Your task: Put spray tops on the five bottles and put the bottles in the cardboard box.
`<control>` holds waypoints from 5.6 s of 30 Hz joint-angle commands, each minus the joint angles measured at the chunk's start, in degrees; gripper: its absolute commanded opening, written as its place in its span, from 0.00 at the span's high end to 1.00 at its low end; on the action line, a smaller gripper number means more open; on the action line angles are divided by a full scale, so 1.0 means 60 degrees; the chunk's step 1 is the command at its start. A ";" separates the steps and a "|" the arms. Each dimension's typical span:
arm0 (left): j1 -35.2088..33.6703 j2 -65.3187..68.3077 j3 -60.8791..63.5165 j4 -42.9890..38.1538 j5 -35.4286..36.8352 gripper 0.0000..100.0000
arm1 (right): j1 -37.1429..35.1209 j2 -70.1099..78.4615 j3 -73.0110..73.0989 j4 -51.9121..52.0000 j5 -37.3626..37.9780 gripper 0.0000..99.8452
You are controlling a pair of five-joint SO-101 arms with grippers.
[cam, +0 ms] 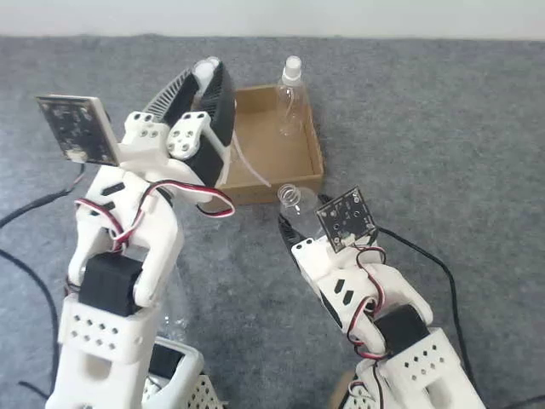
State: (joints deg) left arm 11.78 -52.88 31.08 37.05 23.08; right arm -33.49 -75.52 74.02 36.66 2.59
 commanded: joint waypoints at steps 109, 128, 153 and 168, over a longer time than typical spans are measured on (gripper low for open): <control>0.3311 -0.4205 0.5663 0.0293 -0.0601 0.80 | 0.0535 -0.2967 0.0777 -0.0330 0.0103 0.98; 0.0996 -0.6388 0.6029 0.0879 -0.0747 0.80 | 0.0535 -0.2967 0.0821 -0.0330 0.0117 0.98; -0.2652 -0.8601 0.9399 0.0806 -0.1026 0.80 | 0.0535 -0.2967 0.0821 -0.0300 0.0176 0.98; -0.3560 -0.8601 1.0410 -0.0733 -0.1582 0.80 | 0.0535 -0.2952 0.0615 -0.1326 0.0205 0.98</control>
State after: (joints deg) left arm -6.95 -103.43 94.29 35.56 14.37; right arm -31.38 -92.57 81.23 30.77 3.12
